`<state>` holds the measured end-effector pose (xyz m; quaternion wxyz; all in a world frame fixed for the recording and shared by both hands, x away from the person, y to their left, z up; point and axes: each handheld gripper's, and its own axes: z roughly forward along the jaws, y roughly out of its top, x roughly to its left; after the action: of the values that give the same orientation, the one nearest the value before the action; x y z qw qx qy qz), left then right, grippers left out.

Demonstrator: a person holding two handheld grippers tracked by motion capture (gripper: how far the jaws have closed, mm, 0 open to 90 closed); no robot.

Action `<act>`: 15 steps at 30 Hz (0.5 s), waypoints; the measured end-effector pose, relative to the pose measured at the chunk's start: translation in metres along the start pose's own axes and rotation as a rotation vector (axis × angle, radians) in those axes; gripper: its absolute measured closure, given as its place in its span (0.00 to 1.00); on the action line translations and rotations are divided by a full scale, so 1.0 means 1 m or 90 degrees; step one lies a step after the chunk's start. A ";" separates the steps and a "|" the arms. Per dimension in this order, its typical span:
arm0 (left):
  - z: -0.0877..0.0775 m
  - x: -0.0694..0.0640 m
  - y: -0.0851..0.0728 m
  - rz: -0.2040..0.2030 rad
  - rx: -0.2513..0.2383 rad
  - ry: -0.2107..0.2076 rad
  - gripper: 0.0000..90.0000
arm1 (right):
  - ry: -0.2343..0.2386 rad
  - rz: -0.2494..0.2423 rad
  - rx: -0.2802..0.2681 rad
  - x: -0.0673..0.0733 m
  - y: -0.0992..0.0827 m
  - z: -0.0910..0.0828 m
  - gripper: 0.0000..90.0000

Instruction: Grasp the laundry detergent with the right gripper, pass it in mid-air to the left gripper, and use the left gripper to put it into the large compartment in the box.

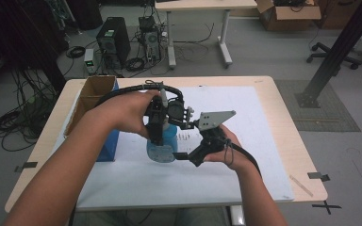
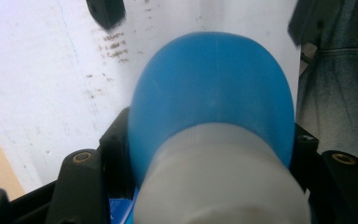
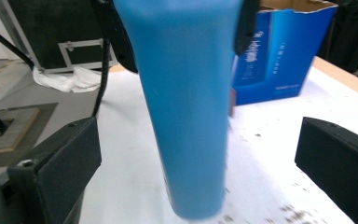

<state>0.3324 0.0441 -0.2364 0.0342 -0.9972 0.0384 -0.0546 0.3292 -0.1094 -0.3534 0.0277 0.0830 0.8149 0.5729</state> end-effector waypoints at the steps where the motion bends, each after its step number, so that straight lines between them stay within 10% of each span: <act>1: 0.000 0.000 0.000 0.000 0.000 0.000 0.42 | 0.000 0.000 0.000 0.000 0.000 0.000 0.00; 15: -0.008 0.016 -0.005 -0.154 0.040 -0.047 0.42 | -0.060 -0.033 0.064 -0.008 0.004 -0.050 0.01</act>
<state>0.3477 0.0475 -0.2263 0.0596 -0.9943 -0.0848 -0.0230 0.3307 -0.1562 -0.3328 0.0766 0.0904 0.8422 0.5260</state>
